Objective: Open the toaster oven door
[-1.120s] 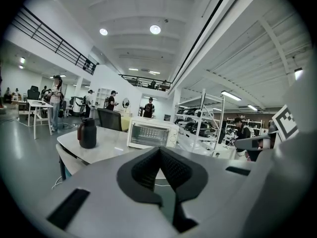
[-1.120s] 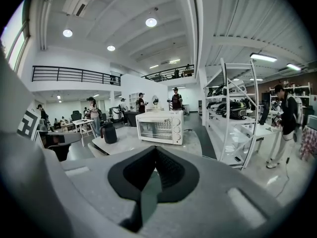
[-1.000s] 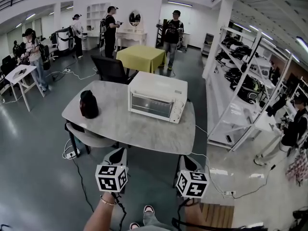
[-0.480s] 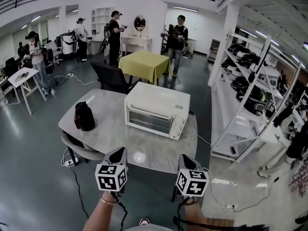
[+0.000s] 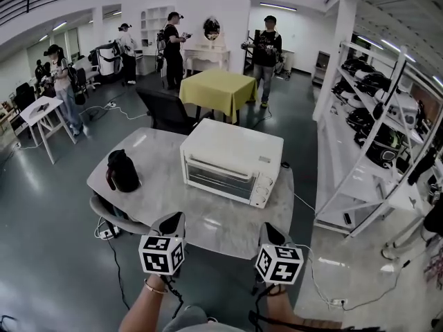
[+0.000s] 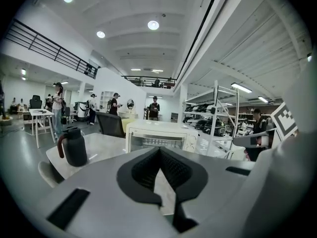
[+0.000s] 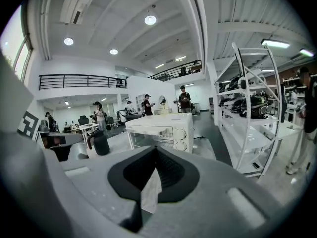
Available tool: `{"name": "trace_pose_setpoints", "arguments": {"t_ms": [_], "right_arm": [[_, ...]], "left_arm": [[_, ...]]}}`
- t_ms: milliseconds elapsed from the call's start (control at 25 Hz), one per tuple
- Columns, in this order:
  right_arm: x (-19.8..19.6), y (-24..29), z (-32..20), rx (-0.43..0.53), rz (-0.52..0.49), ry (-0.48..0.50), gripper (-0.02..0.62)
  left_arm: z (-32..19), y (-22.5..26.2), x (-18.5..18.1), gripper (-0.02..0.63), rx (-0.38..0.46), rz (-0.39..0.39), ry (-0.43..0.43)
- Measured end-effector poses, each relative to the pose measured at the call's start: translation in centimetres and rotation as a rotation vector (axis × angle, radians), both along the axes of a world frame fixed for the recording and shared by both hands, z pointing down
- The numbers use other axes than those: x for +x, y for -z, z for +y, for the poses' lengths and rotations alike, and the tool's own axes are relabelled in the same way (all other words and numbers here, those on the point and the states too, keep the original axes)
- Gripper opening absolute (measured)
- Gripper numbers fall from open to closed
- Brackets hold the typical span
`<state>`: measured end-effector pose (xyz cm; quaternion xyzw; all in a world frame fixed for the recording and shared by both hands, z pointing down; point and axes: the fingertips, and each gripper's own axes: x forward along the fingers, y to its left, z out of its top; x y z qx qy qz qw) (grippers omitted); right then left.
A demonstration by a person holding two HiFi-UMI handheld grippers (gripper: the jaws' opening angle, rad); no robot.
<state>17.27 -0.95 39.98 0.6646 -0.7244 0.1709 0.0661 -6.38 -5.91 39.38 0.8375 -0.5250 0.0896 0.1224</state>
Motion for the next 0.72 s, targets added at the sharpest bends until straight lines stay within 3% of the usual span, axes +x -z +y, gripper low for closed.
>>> {"name": "trace_pose_setpoints", "arguments": {"t_ms": [400,720], "right_arm": [[0.9,-0.9,-6.4,-0.021,-0.007,-0.014,0.005],[-0.7,1.8,-13.9,-0.001,0.016,-0.05,0.005]], "left_arm": [[-7.0,-0.8,1.7,0.005,-0.014,0.012,-0.026],[-15.5,1.3,0.4,0.005,0.002,0.034,-0.067]]}}
